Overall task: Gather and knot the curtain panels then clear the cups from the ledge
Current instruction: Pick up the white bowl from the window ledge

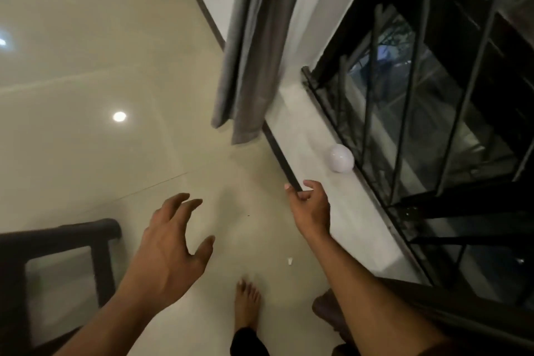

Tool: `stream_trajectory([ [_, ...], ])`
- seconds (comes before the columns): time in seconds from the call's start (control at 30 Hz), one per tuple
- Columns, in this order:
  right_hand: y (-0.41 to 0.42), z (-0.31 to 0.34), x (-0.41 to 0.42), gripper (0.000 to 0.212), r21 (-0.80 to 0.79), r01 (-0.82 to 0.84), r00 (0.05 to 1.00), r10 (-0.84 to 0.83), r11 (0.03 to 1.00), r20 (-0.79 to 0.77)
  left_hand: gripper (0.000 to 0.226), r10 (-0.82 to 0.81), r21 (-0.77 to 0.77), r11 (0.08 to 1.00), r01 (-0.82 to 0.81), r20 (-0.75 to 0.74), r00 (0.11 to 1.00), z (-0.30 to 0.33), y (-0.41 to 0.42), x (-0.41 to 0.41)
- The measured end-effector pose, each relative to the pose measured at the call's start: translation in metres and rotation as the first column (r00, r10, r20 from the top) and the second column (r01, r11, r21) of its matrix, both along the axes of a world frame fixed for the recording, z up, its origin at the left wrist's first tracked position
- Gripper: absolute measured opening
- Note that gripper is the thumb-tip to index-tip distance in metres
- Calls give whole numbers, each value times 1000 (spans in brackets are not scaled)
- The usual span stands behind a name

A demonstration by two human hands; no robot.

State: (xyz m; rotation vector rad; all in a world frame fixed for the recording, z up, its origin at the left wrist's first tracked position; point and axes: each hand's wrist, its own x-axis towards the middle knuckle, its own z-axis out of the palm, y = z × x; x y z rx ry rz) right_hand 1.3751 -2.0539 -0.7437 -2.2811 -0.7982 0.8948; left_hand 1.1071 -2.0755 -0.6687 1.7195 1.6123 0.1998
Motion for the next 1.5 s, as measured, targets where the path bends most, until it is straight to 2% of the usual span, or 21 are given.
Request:
stream_trajectory([
  [0.17,26,-36,103,66,-4,201,979,-201,980,-36,71,-144,22,989,143,21,989,-21,40,96],
  [0.33,47,-100,161,81,-111,441,871,-454,891,-185,72,-246,29,969,245,22,969,-48,72,162],
  [0.5,74,-127,187,62,-144,569,701,-570,809,-429,74,-309,-21,951,309,-12,951,-83,92,196],
  [0.63,92,-147,200,52,-68,523,768,-505,849,-393,74,-347,-33,938,345,-33,937,-107,98,202],
  [0.83,91,-160,207,46,-71,490,787,-476,869,-393,75,-358,-31,933,357,-44,933,-121,96,200],
  [1.07,74,-125,177,29,-23,450,814,-420,893,-400,72,-271,-7,963,271,-33,962,-99,82,178],
  [1.2,63,-85,126,22,10,339,869,-309,941,-387,71,-194,12,981,195,-41,980,-71,62,137],
  [1.33,51,-52,53,30,37,160,909,-132,986,-395,73,-78,7,997,79,-53,996,-36,35,75],
  [1.5,37,-10,-76,30,73,-47,888,75,996,-453,73,100,47,994,-97,-76,992,15,-8,-27],
])
